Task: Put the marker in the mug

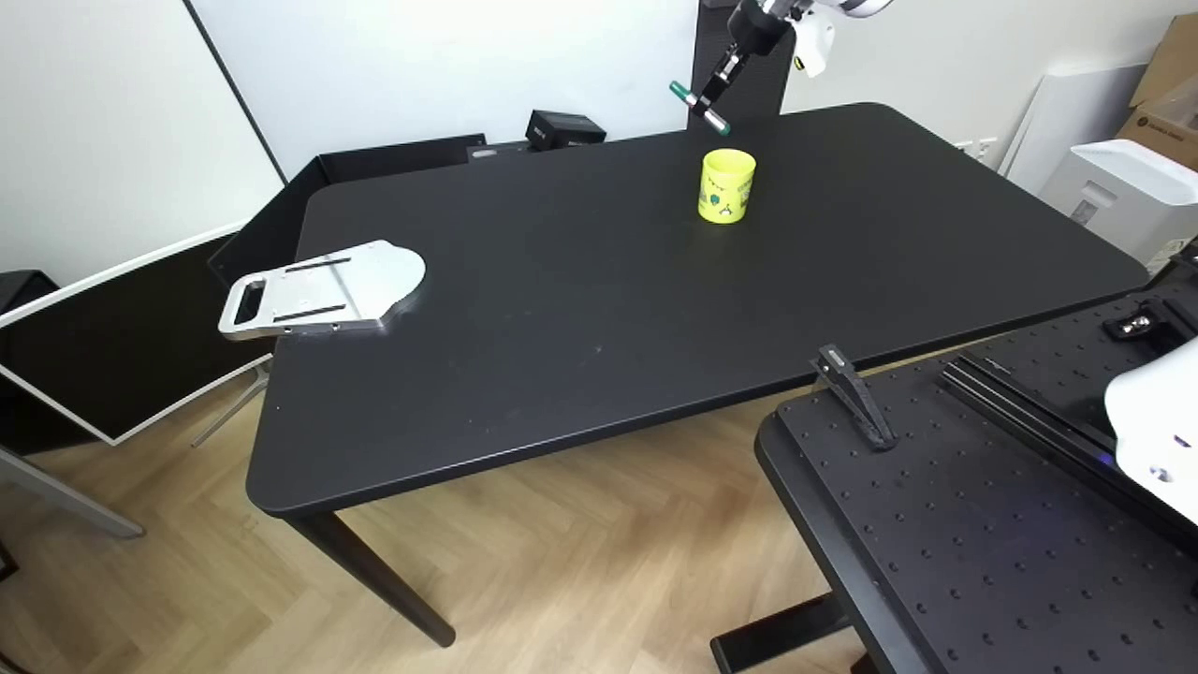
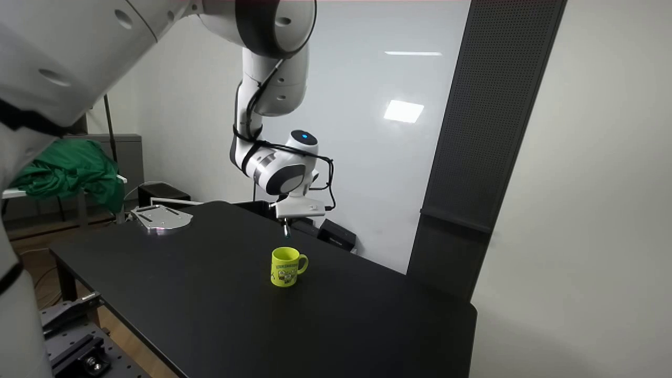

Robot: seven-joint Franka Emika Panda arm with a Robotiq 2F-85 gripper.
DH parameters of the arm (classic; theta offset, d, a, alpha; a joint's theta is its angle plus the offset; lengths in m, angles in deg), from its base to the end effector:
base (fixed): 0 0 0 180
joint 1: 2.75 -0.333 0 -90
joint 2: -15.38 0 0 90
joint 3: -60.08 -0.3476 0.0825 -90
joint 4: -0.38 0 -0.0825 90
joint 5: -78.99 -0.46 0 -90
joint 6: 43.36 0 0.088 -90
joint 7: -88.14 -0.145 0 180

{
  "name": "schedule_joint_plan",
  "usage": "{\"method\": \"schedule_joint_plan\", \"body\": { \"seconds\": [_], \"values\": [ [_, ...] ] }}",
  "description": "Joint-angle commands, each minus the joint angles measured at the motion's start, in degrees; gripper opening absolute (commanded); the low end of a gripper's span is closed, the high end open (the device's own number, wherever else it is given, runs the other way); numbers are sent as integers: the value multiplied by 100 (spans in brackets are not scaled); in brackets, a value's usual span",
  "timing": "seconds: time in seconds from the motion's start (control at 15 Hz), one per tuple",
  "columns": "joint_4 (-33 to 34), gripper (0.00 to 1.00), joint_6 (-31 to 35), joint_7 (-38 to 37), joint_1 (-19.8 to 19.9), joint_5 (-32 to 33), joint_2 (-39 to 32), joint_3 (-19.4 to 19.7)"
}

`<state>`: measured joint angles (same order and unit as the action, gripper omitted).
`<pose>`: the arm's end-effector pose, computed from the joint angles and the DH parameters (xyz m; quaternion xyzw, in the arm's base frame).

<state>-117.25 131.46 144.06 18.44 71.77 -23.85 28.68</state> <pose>0.6813 0.1171 0.1100 -0.8793 -0.4019 -0.2413 0.0841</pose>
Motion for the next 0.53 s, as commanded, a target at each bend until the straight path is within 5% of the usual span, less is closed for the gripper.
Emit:
{"method": "schedule_joint_plan", "body": {
  "seconds": [0.0,0.47],
  "values": [
    [-5,5,360,-96,439,203,-275,-474],
    [-57,5,510,-297,775,655,-540,-723]
  ]
}}
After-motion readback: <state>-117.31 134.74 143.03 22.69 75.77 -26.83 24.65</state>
